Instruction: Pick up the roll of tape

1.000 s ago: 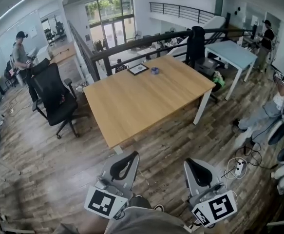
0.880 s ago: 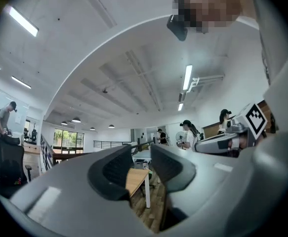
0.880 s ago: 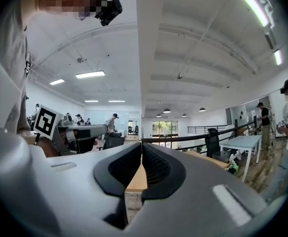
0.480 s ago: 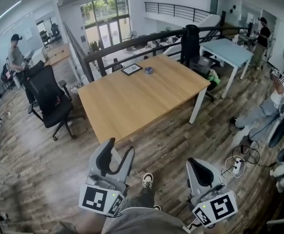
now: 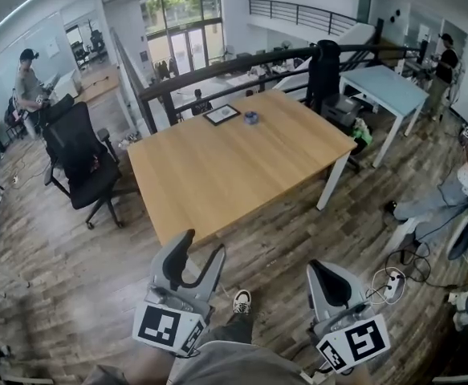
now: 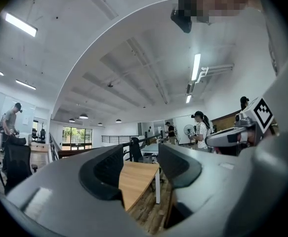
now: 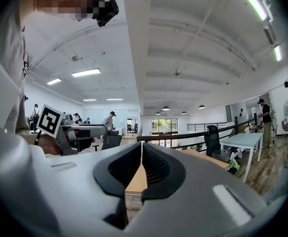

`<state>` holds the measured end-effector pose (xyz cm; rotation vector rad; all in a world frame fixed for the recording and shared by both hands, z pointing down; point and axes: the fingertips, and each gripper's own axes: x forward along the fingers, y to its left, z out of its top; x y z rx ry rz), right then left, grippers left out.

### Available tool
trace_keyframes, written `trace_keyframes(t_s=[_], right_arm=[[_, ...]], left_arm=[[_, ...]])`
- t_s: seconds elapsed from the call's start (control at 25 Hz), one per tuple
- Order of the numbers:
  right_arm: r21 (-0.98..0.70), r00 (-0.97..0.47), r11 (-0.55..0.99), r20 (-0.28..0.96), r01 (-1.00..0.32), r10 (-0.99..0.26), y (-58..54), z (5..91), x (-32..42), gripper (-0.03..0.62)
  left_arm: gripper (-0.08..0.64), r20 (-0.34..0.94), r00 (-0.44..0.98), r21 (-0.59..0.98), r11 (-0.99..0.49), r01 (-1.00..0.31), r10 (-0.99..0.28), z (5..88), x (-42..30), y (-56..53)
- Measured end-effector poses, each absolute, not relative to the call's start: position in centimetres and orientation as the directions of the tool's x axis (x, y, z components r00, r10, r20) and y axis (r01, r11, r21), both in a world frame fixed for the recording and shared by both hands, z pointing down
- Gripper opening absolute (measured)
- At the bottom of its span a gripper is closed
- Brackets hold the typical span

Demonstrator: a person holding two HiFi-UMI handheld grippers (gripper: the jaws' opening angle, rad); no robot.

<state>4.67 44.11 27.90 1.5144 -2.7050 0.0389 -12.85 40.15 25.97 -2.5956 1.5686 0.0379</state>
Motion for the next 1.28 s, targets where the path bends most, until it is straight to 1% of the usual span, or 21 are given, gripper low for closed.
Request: trace_keyframes(t_s=[0.36,0.68,0.92,1.04,1.28], right_arm=[[-0.015,-0.519,0.52,0.084,-0.854,-0.851,34.3,28.3,4.6,0.018],[-0.023,-0.517,0.518,0.107,-0.855,-0.849,22.7,27.9,2.9,0.018],[-0.021,-0.51,0.511,0.115,-0.859,-0.853,14.5,27.6,1.1,0.018],[-0.035,-0.509,0.508,0.113,-0.86,-0.854,11.7,27.5,0.5,0.018],[-0.036,-0.506,0.507,0.135,-0.861,-0.852,7.5,28.6,0.8,0.018]], left_arm=[[0.218,-0.035,0.463,-0.086,-0.459,-0.884,-0.886,26.4,-13.3,30.3],[0.219,-0.015,0.481,-0.08,-0.479,-0.874,-0.876,26.4,-14.5,18.5],[0.218,-0.009,0.484,-0.054,-0.483,-0.874,-0.875,26.5,-16.9,10.1],[0.219,-0.005,0.478,-0.051,-0.478,-0.877,-0.878,26.6,-17.8,7.3],[0.218,0.006,0.484,-0.033,-0.484,-0.874,-0.875,27.7,-17.3,3.4]])
